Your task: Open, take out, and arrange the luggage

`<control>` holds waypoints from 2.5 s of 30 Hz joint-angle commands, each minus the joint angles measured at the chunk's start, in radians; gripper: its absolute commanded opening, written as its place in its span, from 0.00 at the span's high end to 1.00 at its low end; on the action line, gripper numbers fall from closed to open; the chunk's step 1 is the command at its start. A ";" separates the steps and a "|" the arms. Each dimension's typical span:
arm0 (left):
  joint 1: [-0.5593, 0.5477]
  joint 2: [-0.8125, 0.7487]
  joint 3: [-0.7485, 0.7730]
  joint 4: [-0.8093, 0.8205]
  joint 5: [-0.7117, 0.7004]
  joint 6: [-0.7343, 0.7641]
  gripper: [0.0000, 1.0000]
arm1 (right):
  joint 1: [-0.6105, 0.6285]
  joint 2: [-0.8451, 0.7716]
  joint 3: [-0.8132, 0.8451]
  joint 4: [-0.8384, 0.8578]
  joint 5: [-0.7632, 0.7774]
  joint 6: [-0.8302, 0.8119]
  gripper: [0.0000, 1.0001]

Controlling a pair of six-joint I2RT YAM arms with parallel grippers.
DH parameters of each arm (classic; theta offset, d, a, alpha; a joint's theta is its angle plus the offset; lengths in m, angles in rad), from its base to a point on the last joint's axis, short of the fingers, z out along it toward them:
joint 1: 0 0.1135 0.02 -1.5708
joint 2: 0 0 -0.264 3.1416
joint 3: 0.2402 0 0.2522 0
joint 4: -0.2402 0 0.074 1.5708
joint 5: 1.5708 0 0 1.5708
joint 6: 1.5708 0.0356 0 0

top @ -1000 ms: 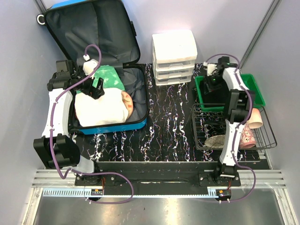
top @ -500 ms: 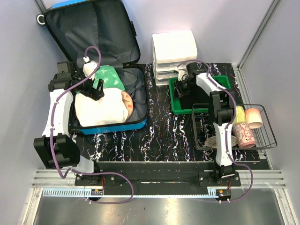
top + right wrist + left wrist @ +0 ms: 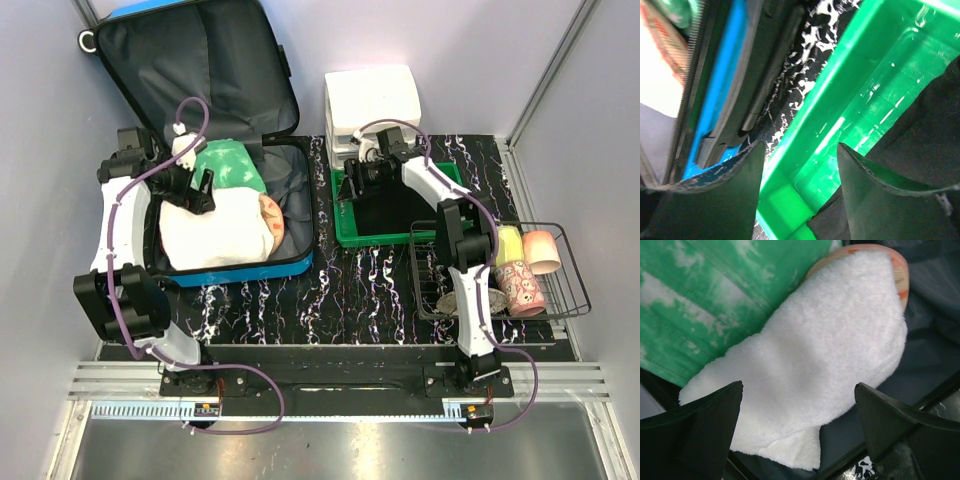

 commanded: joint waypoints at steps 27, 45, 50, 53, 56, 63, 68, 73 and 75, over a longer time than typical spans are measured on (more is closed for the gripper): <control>-0.242 0.100 0.163 -0.374 0.107 0.780 0.64 | 0.203 -0.278 -0.267 0.726 -0.149 -0.004 0.00; -0.242 -0.072 -0.021 -0.277 0.083 0.723 1.00 | 0.485 -0.149 -0.400 1.219 -0.129 -0.140 0.00; -0.242 -0.077 -0.011 -0.269 0.078 0.729 1.00 | 0.516 -0.103 -0.406 1.211 -0.093 -0.210 0.00; -0.242 -0.082 -0.006 -0.269 0.083 0.735 1.00 | 0.516 -0.080 -0.403 1.214 -0.047 -0.191 0.00; -0.241 -0.083 0.003 -0.262 0.081 0.726 1.00 | 0.518 -0.071 -0.396 1.219 -0.044 -0.150 0.00; -0.156 -0.023 0.118 -0.168 0.179 0.525 1.00 | 0.519 -0.035 -0.284 1.197 -0.087 0.019 0.58; -0.104 -0.006 0.179 -0.087 0.185 0.343 0.49 | 0.483 -0.084 -0.236 1.131 -0.026 0.157 1.00; 0.004 0.024 0.244 0.008 0.179 0.010 0.08 | 0.386 -0.103 -0.043 0.834 0.012 0.283 1.00; 0.044 0.032 0.244 0.025 0.179 -0.085 0.04 | 0.337 -0.077 0.026 0.678 0.013 0.262 1.00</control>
